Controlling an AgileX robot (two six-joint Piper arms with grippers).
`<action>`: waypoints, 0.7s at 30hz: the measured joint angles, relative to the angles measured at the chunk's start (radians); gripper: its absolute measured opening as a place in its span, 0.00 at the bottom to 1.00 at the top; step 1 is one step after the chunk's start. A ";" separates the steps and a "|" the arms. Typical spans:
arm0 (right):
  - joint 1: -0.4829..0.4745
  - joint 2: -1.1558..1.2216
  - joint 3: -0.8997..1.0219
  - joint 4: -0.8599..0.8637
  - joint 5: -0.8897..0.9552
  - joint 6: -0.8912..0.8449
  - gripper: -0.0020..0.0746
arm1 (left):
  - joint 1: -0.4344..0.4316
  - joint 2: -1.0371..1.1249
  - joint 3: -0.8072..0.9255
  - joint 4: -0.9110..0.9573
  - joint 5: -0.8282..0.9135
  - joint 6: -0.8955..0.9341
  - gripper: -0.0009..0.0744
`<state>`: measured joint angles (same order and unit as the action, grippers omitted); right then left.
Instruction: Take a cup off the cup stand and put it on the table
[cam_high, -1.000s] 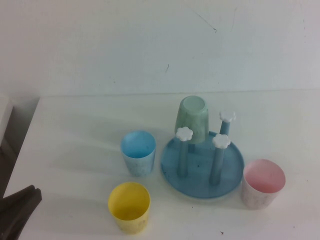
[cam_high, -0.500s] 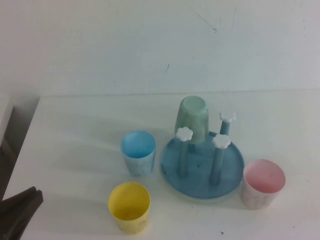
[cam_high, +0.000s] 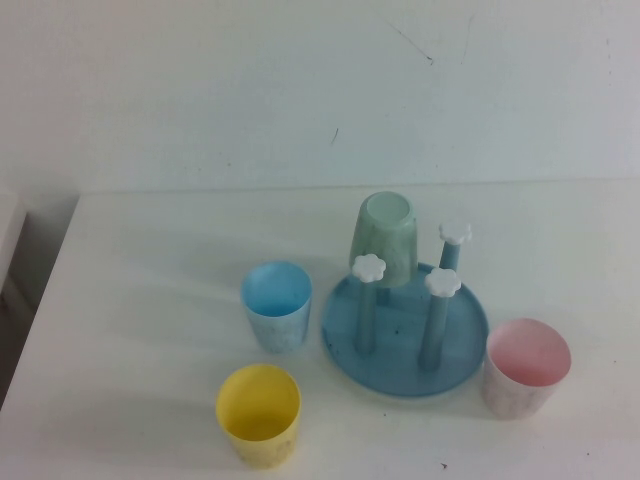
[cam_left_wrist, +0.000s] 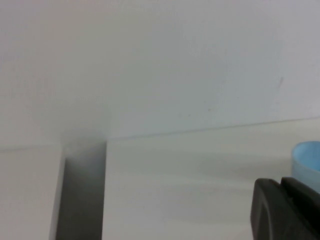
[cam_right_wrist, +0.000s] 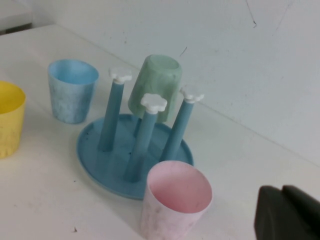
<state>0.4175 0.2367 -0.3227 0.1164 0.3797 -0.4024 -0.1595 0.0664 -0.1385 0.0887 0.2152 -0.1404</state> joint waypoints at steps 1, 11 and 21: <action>0.000 0.000 0.000 0.000 0.000 0.000 0.02 | 0.032 -0.013 0.020 -0.024 0.000 0.003 0.01; 0.000 0.000 0.000 0.000 0.000 0.000 0.02 | 0.152 -0.074 0.161 -0.132 0.051 0.007 0.01; 0.000 0.000 0.000 0.002 -0.002 0.000 0.02 | 0.152 -0.076 0.161 -0.156 0.115 0.084 0.01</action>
<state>0.4175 0.2367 -0.3227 0.1181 0.3780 -0.4024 -0.0076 -0.0098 0.0229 -0.0673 0.3301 -0.0565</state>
